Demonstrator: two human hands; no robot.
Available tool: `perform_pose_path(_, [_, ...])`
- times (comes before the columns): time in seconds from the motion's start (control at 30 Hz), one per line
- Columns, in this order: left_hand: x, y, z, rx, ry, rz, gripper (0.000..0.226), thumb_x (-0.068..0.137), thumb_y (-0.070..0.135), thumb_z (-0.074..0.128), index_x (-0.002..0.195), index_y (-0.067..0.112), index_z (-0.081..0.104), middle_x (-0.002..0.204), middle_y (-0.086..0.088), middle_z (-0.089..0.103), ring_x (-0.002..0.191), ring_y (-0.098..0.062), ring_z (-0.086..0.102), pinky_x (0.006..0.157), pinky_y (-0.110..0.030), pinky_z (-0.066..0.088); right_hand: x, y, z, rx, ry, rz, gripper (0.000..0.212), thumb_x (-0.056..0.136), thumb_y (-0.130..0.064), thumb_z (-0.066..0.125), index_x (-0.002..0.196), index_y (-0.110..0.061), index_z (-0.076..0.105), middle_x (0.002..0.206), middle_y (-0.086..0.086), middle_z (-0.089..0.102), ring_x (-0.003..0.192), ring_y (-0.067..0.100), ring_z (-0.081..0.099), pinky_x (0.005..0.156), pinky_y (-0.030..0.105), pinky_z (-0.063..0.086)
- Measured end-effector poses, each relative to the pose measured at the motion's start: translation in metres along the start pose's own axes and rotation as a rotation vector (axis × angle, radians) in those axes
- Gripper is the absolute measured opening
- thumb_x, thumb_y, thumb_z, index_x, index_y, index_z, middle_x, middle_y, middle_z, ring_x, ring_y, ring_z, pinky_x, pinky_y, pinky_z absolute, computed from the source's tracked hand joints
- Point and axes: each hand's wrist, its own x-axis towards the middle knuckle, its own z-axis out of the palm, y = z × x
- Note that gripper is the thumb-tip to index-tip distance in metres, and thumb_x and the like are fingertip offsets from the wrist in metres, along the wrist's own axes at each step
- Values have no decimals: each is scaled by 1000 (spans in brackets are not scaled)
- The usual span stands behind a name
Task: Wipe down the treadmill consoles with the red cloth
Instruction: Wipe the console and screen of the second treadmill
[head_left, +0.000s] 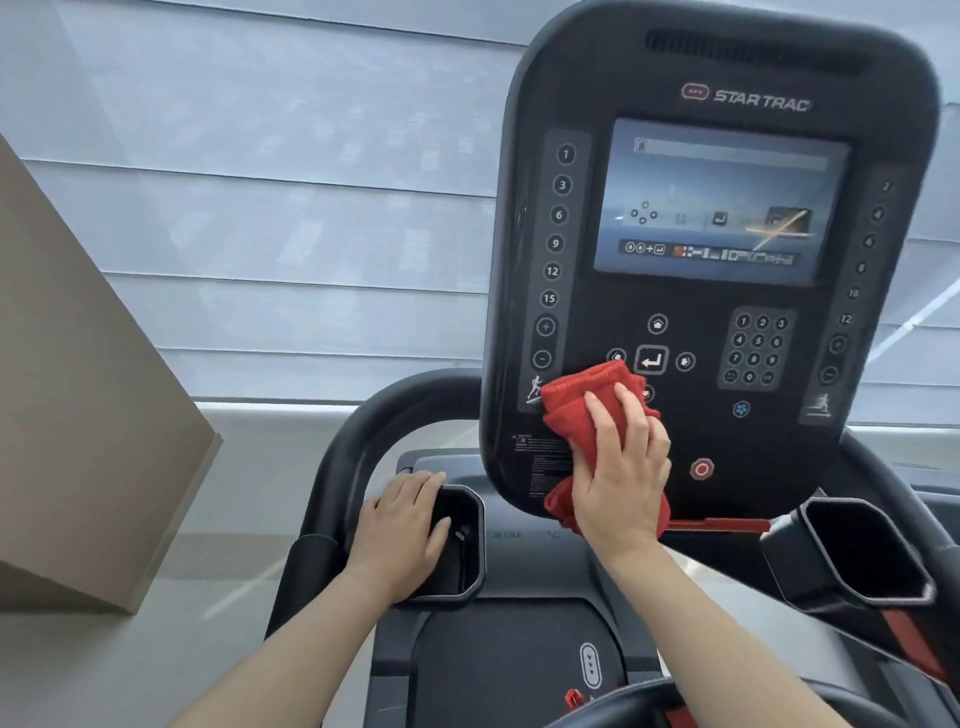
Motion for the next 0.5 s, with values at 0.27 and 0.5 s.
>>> perform_pose_path(0.27, [20,24,-32,-68,184,83,52,85,37,42,129,9,49,131,-7,51,121,-21,41,97,-40,41,11,56,-21,-47,72,180,47,83,-19,59,128,-22,47,139,5,38,111,38,39,78,53,43])
perform_pose_path(0.5, [39,89,-56,-90,266,211,56,87,35,40,136,8,40,142,-10,34,131,-24,32,109,-33,24,24,98,-60,-31,190,236,42,86,-15,60,127,-17,50,141,8,39,115,38,37,92,49,32])
